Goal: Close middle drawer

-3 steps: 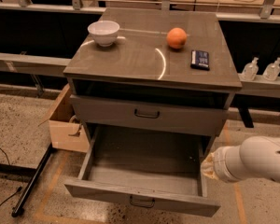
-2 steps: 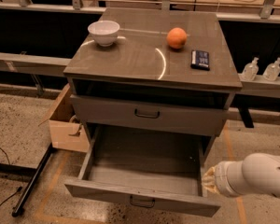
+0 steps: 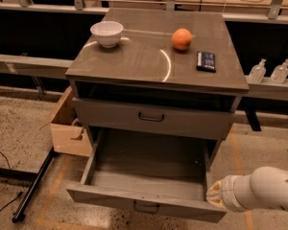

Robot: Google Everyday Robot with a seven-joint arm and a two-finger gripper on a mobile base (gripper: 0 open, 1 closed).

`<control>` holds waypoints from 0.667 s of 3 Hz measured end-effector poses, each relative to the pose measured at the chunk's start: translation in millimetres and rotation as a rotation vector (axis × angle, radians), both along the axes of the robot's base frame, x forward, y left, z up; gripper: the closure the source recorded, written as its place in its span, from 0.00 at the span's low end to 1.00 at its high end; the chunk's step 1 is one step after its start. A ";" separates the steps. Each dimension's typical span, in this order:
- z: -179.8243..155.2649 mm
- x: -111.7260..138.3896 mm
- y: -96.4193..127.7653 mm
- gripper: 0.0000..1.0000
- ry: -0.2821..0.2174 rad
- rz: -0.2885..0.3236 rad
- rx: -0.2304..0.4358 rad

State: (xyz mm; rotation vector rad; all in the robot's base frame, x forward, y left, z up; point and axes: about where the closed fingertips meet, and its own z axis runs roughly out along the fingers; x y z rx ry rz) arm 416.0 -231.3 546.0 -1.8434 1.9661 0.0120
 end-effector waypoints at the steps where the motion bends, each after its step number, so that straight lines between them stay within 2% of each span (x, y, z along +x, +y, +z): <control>1: -19.8 -9.9 -3.4 1.00 0.046 -0.031 0.010; 2: -46.1 -25.1 10.5 1.00 0.096 -0.013 0.044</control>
Offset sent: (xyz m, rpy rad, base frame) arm -0.0432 0.0290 -0.0782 0.0865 0.1559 0.0167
